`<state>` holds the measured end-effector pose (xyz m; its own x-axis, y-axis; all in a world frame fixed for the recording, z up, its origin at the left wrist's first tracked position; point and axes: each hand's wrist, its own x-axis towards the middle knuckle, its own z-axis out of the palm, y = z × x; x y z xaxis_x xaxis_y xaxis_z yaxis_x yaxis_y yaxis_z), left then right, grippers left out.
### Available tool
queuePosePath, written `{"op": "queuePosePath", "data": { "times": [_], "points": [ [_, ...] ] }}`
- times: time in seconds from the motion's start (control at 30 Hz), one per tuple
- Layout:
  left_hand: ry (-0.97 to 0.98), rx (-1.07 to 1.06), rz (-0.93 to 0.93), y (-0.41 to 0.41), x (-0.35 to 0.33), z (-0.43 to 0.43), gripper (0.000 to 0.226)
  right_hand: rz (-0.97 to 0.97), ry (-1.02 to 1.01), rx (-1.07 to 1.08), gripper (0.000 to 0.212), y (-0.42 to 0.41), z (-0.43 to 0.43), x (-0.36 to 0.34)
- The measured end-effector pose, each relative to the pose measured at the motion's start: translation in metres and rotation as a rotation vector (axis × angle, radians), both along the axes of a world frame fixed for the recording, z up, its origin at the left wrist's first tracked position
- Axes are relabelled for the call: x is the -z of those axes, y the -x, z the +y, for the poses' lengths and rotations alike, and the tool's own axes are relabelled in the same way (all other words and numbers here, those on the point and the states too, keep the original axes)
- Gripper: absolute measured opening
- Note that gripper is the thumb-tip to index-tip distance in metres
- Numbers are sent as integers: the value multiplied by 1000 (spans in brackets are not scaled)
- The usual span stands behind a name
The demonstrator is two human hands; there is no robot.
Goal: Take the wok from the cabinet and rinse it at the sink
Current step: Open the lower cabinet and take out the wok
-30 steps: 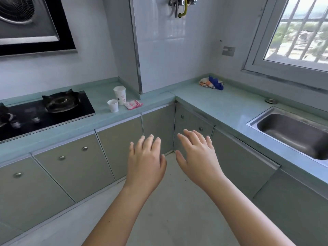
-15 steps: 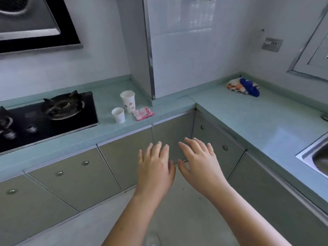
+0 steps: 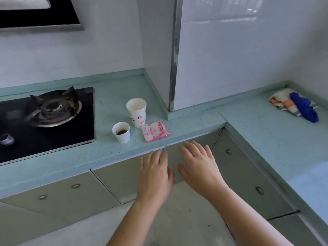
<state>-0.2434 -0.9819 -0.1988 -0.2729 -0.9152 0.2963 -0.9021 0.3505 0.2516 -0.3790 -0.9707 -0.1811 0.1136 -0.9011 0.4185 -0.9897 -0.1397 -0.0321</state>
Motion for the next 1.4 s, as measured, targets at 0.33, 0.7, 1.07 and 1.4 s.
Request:
{"op": "queuePosePath", "data": {
  "times": [0.33, 0.7, 1.07, 1.4],
  "points": [
    [-382, -278, 542, 41, 67, -74, 40, 23, -195, -166, 49, 38, -105, 81],
    [-628, -660, 1695, 63, 154, -110, 25, -156, -205, -241, 43, 52, -140, 170],
    [-549, -505, 2188, 77, 197, -146, 43, -243, -179, -234, 43, 48, -155, 228],
    [-377, -511, 2401, 95, 202, -157, 46, -259, -140, -228, 41, 55, -164, 241]
  ]
}}
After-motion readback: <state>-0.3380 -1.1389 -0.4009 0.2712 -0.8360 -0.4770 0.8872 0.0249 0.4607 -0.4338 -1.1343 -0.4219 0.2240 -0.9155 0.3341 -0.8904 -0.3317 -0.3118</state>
